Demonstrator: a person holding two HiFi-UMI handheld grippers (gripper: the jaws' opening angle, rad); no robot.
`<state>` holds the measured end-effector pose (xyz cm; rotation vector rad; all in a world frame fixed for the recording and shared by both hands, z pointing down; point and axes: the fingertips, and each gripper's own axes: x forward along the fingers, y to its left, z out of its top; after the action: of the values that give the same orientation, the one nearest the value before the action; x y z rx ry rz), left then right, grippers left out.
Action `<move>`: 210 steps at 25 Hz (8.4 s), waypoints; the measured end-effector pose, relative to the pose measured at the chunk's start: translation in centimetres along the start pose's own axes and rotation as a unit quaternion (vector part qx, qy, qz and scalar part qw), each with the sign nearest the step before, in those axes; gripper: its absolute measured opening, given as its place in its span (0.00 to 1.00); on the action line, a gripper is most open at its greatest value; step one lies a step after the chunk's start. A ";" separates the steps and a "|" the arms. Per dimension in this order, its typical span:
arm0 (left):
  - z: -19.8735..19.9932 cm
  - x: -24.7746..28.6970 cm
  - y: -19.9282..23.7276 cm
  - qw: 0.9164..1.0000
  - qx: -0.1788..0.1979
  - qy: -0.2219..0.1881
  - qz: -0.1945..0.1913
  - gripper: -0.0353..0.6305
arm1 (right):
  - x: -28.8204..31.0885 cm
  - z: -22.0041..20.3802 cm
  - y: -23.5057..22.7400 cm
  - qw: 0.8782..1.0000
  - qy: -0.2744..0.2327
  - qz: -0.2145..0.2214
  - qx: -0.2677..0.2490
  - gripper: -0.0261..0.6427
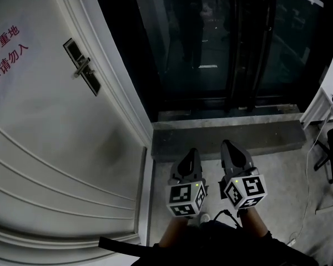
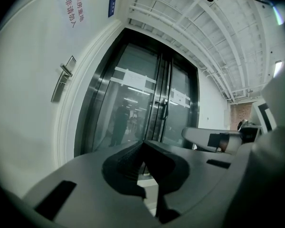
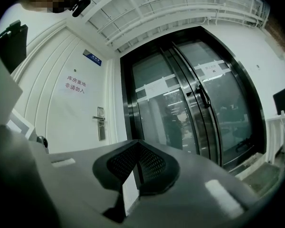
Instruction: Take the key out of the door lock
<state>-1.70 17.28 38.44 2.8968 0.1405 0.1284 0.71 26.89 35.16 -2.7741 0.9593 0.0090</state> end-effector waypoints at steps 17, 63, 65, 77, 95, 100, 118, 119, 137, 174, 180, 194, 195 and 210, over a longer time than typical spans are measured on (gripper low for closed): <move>0.2 7.8 1.9 1.000 -0.001 0.002 -0.005 0.05 | 6.5 -0.6 -4.5 1.000 0.000 -0.013 0.002 0.04; 9.2 14.1 37.1 0.937 -0.017 -0.080 0.339 0.05 | 43.3 -7.2 15.6 0.941 0.056 0.332 0.031 0.04; 10.2 13.2 38.4 0.921 -0.022 -0.093 0.377 0.05 | 44.6 -7.0 17.7 0.925 0.060 0.373 0.029 0.04; 11.4 7.2 42.1 0.824 -0.036 -0.149 0.545 0.05 | 45.9 -7.9 27.3 0.816 0.087 0.571 0.024 0.04; 10.6 2.0 40.6 0.745 -0.032 -0.158 0.647 0.05 | 43.0 -8.1 31.4 0.735 0.090 0.671 0.052 0.04; 11.8 1.0 41.3 0.747 -0.026 -0.158 0.646 0.05 | 43.4 -6.6 32.1 0.738 0.055 0.670 0.060 0.04; 12.6 0.6 42.5 0.761 -0.015 -0.169 0.627 0.05 | 50.9 -1.2 33.6 0.738 -0.154 0.620 -0.217 0.14; 12.7 0.5 42.5 0.760 -0.015 -0.171 0.627 0.05 | 51.2 -1.0 33.9 0.734 -0.166 0.615 -0.236 0.14; 13.2 -1.1 42.6 0.754 -0.007 -0.174 0.633 0.05 | 53.3 -1.6 37.1 0.688 -0.238 0.544 -0.417 0.12; 13.6 -1.8 42.1 0.759 -0.016 -0.182 0.625 0.05 | 53.3 -2.1 37.4 0.617 -0.295 0.493 -0.538 0.06; 14.0 -0.7 42.2 0.772 -0.013 -0.166 0.613 0.05 | 53.3 -2.1 37.4 0.602 -0.304 0.486 -0.555 0.06; 16.4 3.1 44.7 0.803 0.032 -0.113 0.584 0.05 | 53.3 -2.2 37.3 0.591 -0.308 0.484 -0.567 0.06; 16.5 3.3 44.8 0.804 0.031 -0.114 0.582 0.05 | 53.3 -2.2 37.3 0.591 -0.308 0.483 -0.568 0.06; 16.0 2.8 44.8 0.803 0.007 -0.129 0.582 0.05 | 53.3 -2.3 37.3 0.578 -0.323 0.468 -0.585 0.06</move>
<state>6.44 -29.42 33.96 2.4978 -1.6664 -0.0720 19.81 -34.76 26.39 -1.9249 2.5312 2.3207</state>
